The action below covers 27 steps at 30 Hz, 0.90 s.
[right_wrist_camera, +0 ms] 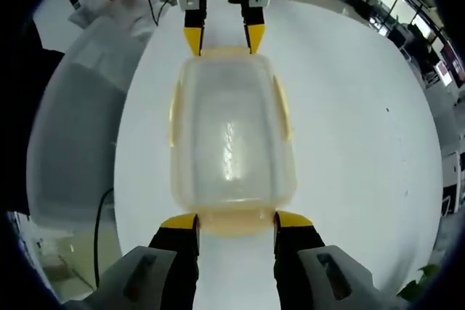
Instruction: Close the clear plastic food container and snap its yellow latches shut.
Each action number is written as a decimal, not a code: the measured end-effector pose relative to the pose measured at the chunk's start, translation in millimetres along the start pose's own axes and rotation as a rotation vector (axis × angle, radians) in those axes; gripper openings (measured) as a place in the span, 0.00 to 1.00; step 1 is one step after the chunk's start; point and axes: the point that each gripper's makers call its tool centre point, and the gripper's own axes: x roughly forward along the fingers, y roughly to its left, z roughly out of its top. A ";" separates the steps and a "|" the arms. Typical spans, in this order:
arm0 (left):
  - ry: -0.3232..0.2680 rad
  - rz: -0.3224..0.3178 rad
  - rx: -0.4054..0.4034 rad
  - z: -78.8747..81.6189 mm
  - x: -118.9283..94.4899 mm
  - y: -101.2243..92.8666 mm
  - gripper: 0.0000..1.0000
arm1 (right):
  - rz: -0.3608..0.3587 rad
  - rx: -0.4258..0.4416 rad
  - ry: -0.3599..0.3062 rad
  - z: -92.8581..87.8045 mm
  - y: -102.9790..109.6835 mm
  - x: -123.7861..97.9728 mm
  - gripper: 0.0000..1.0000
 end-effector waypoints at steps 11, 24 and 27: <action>0.003 0.003 0.009 2.2 4.1 -1.5 0.39 | -0.012 -0.004 0.016 -4.9 0.8 2.5 0.39; 0.009 0.017 0.003 4.0 7.1 1.0 0.39 | -0.023 -0.007 0.001 -8.6 -2.4 3.4 0.39; 0.007 0.009 -0.002 3.5 6.7 -1.4 0.39 | -0.014 -0.009 -0.002 -8.0 -0.1 3.2 0.39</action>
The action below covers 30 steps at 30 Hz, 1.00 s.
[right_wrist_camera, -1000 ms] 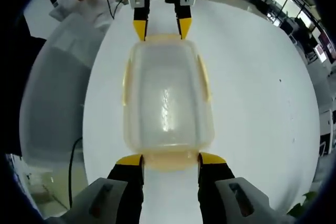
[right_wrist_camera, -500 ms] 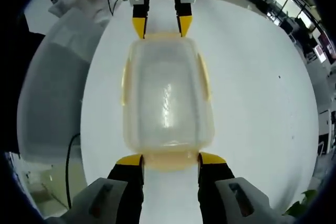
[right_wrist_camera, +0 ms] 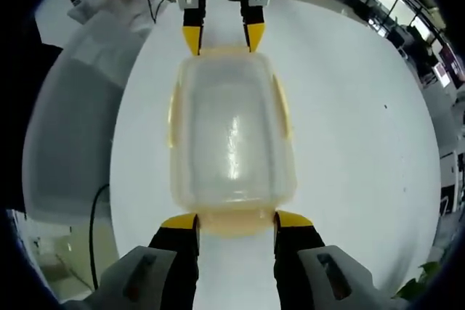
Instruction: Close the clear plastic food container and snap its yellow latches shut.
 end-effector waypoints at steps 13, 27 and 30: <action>-0.003 0.001 -0.002 -2.8 2.2 -1.6 0.39 | -0.002 -0.007 0.013 -0.9 1.9 5.5 0.39; -0.004 0.024 -0.008 -1.4 4.3 -5.5 0.39 | -0.014 -0.018 0.004 -3.0 1.9 7.8 0.39; -0.005 0.023 -0.009 -2.6 4.7 -7.2 0.39 | -0.009 -0.020 0.005 -2.7 3.9 8.1 0.39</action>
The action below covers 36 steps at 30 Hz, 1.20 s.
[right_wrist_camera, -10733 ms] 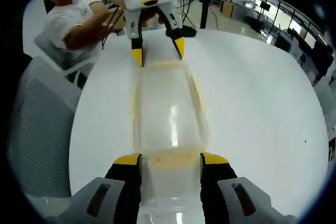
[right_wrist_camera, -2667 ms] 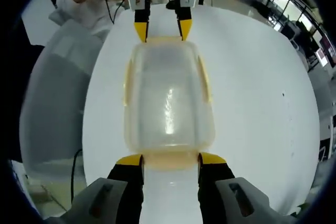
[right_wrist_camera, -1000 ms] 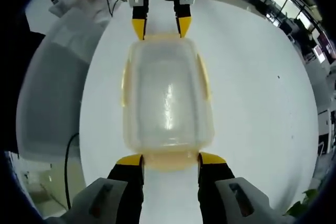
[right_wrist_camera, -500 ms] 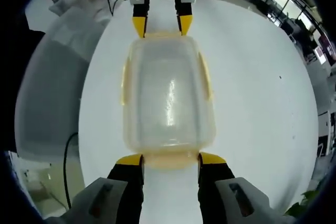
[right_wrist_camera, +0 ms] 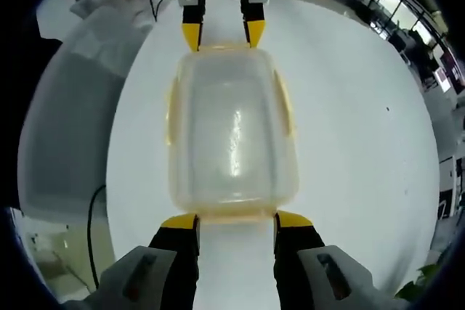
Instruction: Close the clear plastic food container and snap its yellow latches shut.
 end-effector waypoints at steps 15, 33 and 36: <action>0.001 0.021 -0.017 -5.3 -5.3 3.7 0.42 | -0.003 0.050 -0.009 -9.3 0.9 -7.7 0.39; -0.171 0.020 -0.410 3.3 -27.7 -4.9 0.41 | -0.001 0.407 -0.197 -1.5 5.2 -25.0 0.35; -0.196 0.037 -0.480 0.5 -25.9 -2.7 0.41 | 0.015 0.491 -0.244 0.7 7.8 -24.5 0.35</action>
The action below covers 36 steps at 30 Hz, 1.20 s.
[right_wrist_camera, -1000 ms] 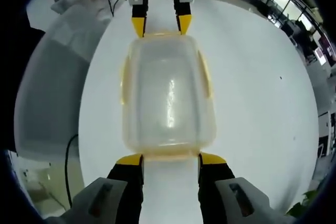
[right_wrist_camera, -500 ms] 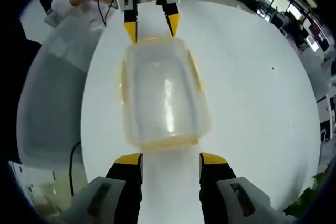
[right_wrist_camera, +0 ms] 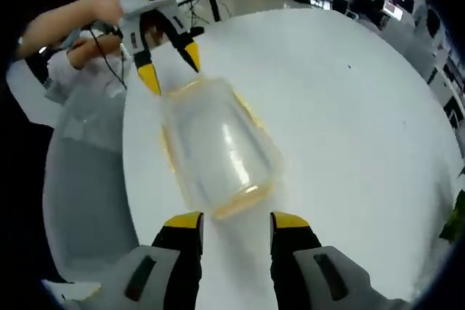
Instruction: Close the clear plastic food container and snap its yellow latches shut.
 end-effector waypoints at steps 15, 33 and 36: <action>-0.126 0.069 -0.391 0.3 9.0 8.0 0.40 | -0.035 0.276 -0.142 10.9 -11.1 1.5 0.27; -0.192 0.055 -0.550 0.7 21.3 4.4 0.34 | -0.020 0.375 -0.214 5.4 -10.6 8.2 0.24; -0.195 0.056 -0.551 0.6 21.8 2.7 0.34 | -0.008 0.383 -0.219 6.2 -8.7 9.2 0.24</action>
